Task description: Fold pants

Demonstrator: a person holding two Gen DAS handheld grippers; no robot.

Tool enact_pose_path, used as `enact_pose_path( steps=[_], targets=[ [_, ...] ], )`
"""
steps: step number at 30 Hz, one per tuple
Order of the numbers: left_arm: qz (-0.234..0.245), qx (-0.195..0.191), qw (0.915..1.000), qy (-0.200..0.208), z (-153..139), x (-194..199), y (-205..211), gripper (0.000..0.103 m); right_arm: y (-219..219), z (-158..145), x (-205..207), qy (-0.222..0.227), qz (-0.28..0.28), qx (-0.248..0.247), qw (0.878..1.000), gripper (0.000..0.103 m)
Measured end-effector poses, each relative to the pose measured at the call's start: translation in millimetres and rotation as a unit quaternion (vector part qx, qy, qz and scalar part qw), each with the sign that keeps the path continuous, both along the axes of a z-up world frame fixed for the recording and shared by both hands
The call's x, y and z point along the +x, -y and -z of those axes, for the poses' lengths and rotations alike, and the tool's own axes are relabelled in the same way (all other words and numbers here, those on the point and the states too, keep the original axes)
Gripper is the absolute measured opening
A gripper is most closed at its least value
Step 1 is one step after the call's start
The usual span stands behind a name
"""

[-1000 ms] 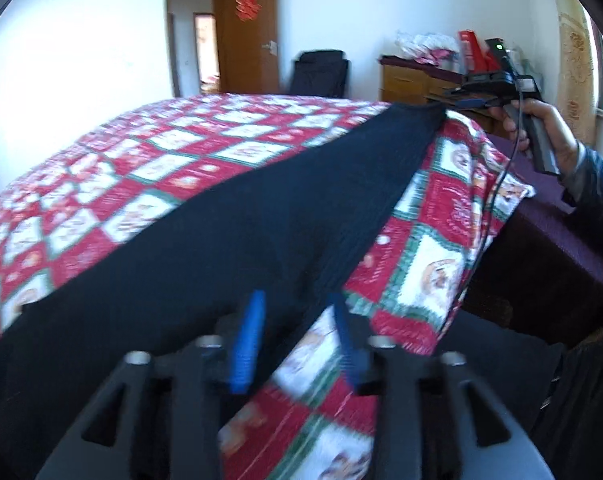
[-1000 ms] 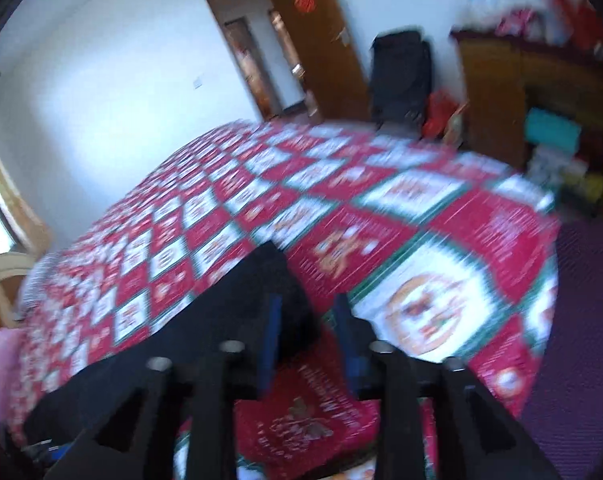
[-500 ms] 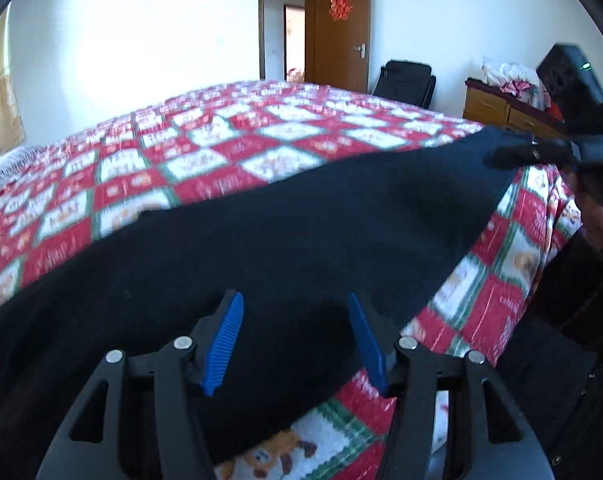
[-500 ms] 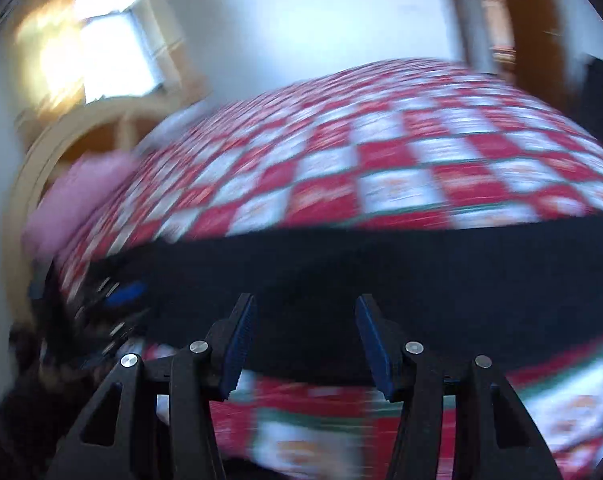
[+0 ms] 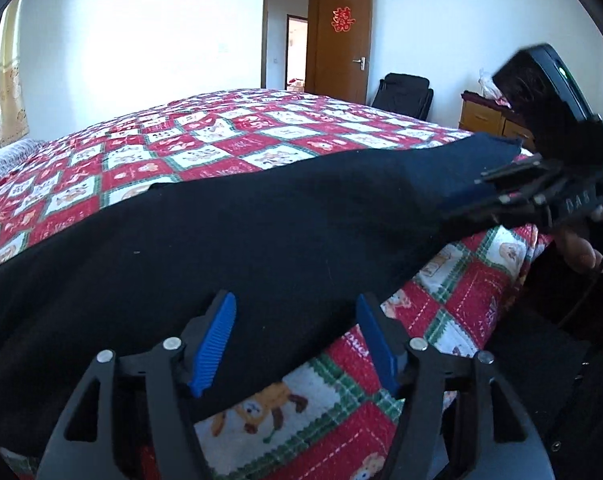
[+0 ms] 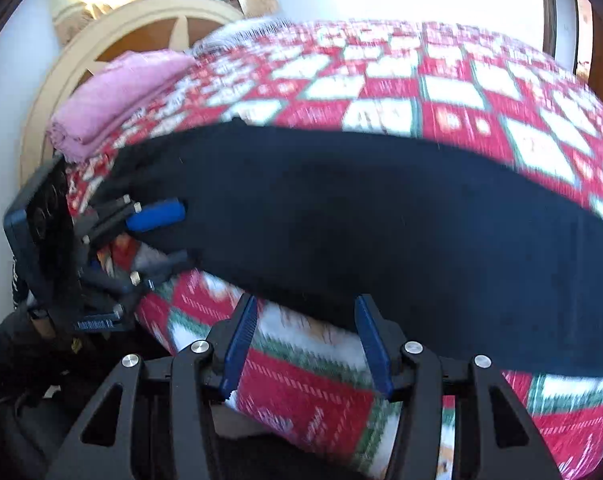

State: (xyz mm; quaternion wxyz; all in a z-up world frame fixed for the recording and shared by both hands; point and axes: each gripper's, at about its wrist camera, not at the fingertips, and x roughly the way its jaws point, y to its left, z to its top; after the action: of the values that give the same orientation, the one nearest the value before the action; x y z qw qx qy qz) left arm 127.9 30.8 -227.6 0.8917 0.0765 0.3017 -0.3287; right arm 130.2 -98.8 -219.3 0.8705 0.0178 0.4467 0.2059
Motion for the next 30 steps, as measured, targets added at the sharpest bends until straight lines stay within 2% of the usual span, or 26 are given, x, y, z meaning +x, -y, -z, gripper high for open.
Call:
enact_pose_path(
  steps=[3, 5, 8, 10, 13, 16, 18, 20, 23, 26, 28, 30],
  targets=[
    [-0.013, 0.003, 0.9999, 0.006, -1.9, -2.9, -6.9, 0.066, -12.0, 3.8, 22.4, -0.004, -0.004, 0.022, 1.000, 0.053],
    [-0.025, -0.002, 0.9996, 0.012, -5.8, -3.1, -16.8, 0.066, -22.4, 20.8, 30.1, -0.023, -0.007, 0.000, 1.000, 0.053],
    [-0.053, -0.003, 0.9983, 0.024, -12.4, 1.3, -36.7, 0.066, -35.9, 26.8, 15.8, 0.007, -0.026, -0.050, 0.998, 0.053],
    [-0.081, 0.007, 0.9961, 0.033, -15.5, 7.3, -51.3, 0.066, -36.1, 26.4, 12.7, 0.002, -0.030, -0.054, 0.998, 0.053],
    [-0.144, 0.021, 0.9887, 0.038, -20.1, 22.9, -84.1, 0.070, -29.4, 25.2, 12.6, -0.005, -0.030, -0.040, 0.999, 0.053],
    [-0.213, 0.022, 0.9762, 0.034, -24.5, 41.1, -128.7, 0.071, -27.6, 24.5, 17.8, -0.011, -0.024, -0.031, 0.999, 0.053],
    [-0.257, 0.012, 0.9662, 0.020, -27.6, 56.8, -164.4, 0.071, -30.3, 25.7, 15.0, -0.005, -0.027, -0.042, 0.999, 0.053],
    [-0.280, 0.005, 0.9600, 0.007, -25.7, 67.2, -186.7, 0.071, -35.6, 26.7, 12.0, 0.007, -0.031, -0.062, 0.998, 0.053],
    [-0.282, 0.001, 0.9594, -0.011, -19.8, 84.3, -202.9, 0.071, -39.3, 28.2, 10.4, 0.016, -0.035, -0.078, 0.996, 0.053],
    [-0.260, -0.025, 0.9644, -0.040, -12.0, 95.9, -207.5, 0.070, -36.7, 28.3, 11.4, 0.015, -0.033, -0.071, 0.997, 0.053],
    [-0.259, -0.028, 0.9644, -0.048, -8.3, 101.0, -207.2, 0.070, -35.2, 28.2, 11.5, 0.013, -0.031, -0.065, 0.997, 0.053],
    [-0.261, -0.052, 0.9616, -0.066, -2.9, 107.0, -214.4, 0.065, -35.5, 28.3, 11.3, 0.014, -0.030, -0.064, 0.997, 0.053]
  ],
)
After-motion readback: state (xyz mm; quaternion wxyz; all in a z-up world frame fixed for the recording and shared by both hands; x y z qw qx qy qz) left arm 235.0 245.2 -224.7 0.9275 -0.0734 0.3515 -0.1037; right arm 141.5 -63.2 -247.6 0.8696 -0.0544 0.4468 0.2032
